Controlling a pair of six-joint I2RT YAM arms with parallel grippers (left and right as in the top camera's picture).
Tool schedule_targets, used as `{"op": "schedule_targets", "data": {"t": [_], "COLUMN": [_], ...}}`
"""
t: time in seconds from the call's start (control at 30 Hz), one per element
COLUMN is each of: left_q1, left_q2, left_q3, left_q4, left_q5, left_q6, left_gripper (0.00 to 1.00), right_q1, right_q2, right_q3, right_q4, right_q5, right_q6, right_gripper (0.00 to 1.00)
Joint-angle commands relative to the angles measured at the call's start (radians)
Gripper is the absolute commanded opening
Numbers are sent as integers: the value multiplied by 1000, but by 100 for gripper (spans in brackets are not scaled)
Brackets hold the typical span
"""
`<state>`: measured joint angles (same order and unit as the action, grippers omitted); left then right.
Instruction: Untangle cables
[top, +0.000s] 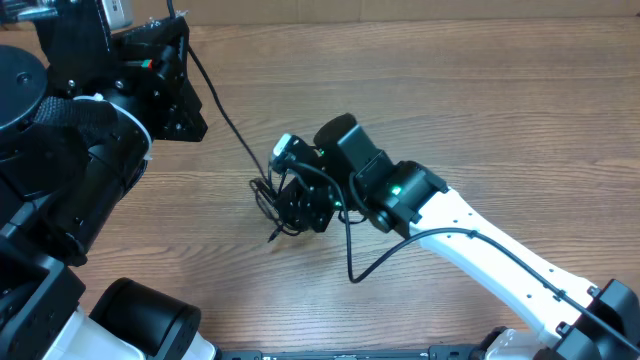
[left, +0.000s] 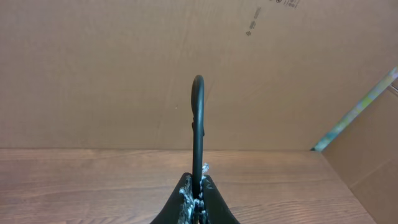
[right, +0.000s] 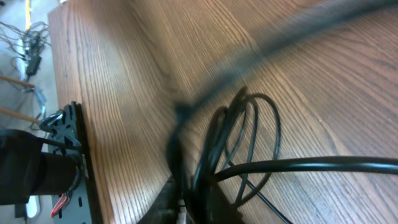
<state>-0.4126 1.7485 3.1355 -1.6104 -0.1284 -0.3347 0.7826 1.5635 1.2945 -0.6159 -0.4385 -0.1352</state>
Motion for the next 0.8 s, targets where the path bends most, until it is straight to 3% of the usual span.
{"op": "schedule_targets", "data": {"t": [0.0,0.2,0.43,0.6,0.77], "left_q1": [0,0,0,26,79], "left_q2": [-4,-4,-7,-67,-131], "left_q3": [6,6,6,6,6], "left_q4": [0,-21,-79,-79,-79], "left_q5": [-17,-60,-328,-486,-489], "left_q6": [-10,-10,-22,-118,-114], "left_gripper": [4,4,4,4,4], "right_q1": [24,30,-75,-306,-614], "right_q2": [13,-8,-170,-303,-366], "right_q3": [32,43,213,267,267], "right_q4": [-2,-10,-231,-286,-300], "right_q5": [39,37,143,172,19], "right_q6": [-31,-26,-26,-3,0], "right_gripper": [4,4,4,4,4]}}
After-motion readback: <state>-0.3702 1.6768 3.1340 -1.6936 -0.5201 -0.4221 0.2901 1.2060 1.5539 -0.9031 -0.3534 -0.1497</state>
